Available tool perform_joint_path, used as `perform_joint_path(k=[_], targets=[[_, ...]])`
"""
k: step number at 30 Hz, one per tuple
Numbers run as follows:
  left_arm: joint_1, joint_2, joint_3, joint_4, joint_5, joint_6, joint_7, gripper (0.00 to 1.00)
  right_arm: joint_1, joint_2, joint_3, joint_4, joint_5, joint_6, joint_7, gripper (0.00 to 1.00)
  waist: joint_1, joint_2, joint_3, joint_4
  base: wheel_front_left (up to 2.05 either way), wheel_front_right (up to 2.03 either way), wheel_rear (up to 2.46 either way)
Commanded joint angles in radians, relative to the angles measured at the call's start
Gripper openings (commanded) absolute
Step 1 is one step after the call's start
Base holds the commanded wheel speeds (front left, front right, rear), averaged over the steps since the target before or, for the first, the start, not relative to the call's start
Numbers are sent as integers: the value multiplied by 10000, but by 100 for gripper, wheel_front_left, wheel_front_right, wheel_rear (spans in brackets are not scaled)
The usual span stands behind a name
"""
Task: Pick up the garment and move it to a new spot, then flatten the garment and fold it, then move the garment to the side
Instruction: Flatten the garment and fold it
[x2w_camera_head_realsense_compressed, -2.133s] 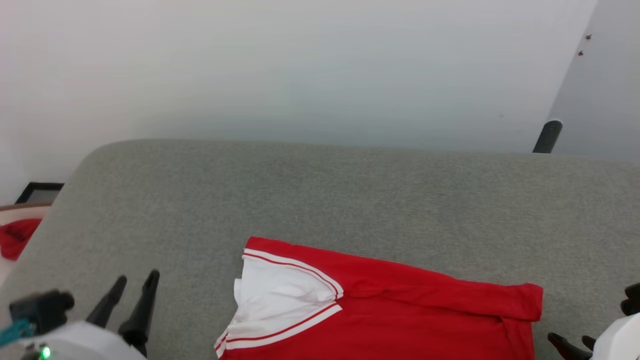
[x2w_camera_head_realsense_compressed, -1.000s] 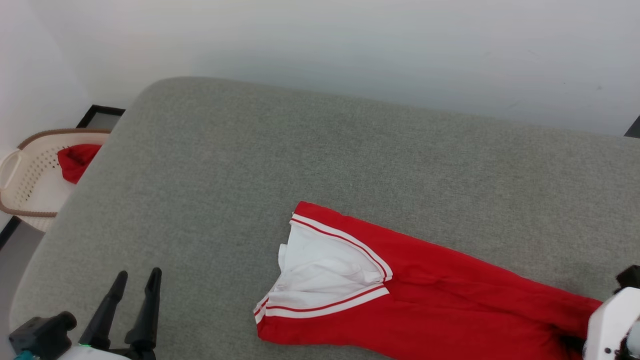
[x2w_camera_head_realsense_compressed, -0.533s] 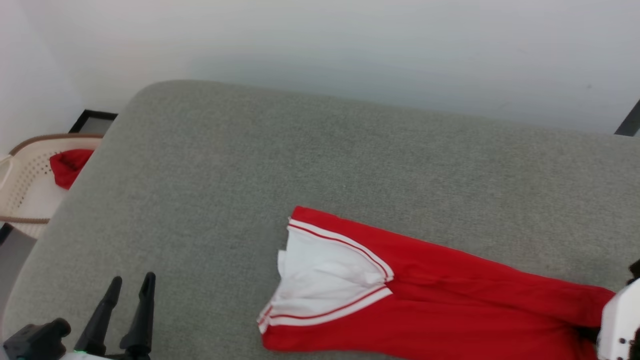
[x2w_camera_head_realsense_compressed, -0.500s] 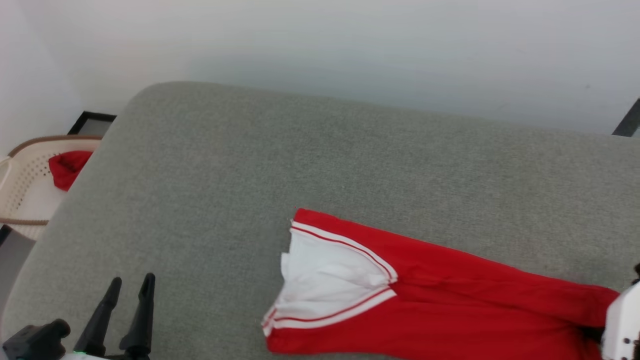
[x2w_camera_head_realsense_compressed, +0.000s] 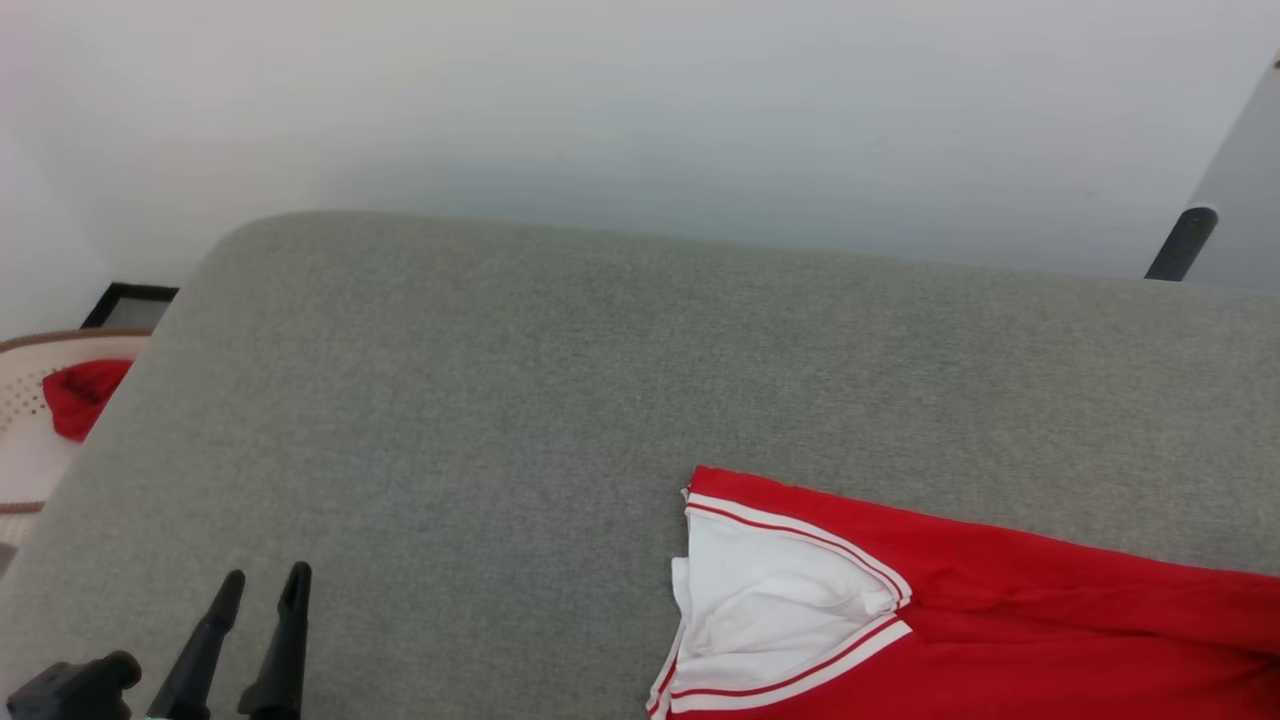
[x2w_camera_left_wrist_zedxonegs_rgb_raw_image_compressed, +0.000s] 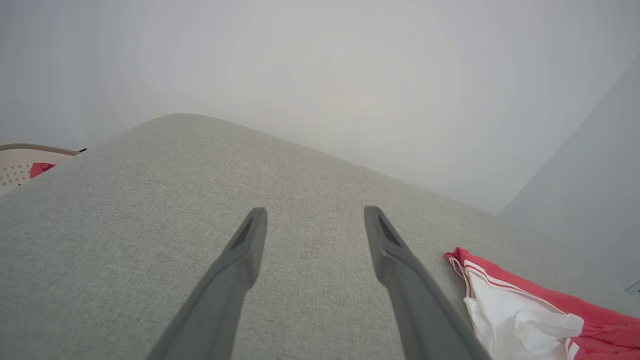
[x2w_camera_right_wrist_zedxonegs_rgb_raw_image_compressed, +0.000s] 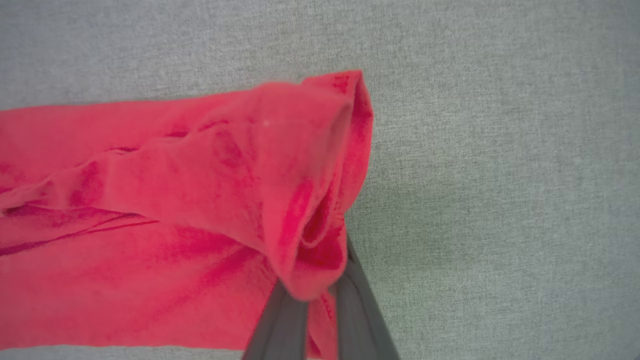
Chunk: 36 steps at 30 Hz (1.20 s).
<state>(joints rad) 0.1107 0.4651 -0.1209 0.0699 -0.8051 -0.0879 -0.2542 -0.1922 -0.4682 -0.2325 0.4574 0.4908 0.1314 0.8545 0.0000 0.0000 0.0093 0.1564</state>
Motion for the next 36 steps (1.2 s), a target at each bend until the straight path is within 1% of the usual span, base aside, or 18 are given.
perform_joint_path(k=[1,6,11,16,22,29,36], targets=[[118,49,21,-16,-37,8,33,100,-113,-13,1,-1,-20,-14,-18,0,0,0,-111,-111,0,0,0],[233,85,63,-49,-119,75,87,100,-69,78,351,-482,263,-14,102,0,0,0,-298,-289,0,0,0],[351,113,92,-116,-205,147,130,100,172,374,675,-1563,873,-13,443,0,0,0,-446,-386,0,0,0],[380,114,45,-203,-239,174,197,100,308,876,1160,-2889,1547,-11,935,0,0,0,-554,-375,0,0,0],[249,55,-140,-255,-222,152,314,100,231,1533,2238,-4042,1703,-11,1281,0,0,0,-661,-91,0,0,0],[87,3,-297,-194,-237,125,407,100,-85,2339,3545,-4299,1749,-11,1105,0,0,0,-727,400,0,0,0],[-106,-92,-505,-78,-246,84,451,100,-533,2931,4671,-3732,1672,-11,659,0,0,0,-697,874,0,0,0]])
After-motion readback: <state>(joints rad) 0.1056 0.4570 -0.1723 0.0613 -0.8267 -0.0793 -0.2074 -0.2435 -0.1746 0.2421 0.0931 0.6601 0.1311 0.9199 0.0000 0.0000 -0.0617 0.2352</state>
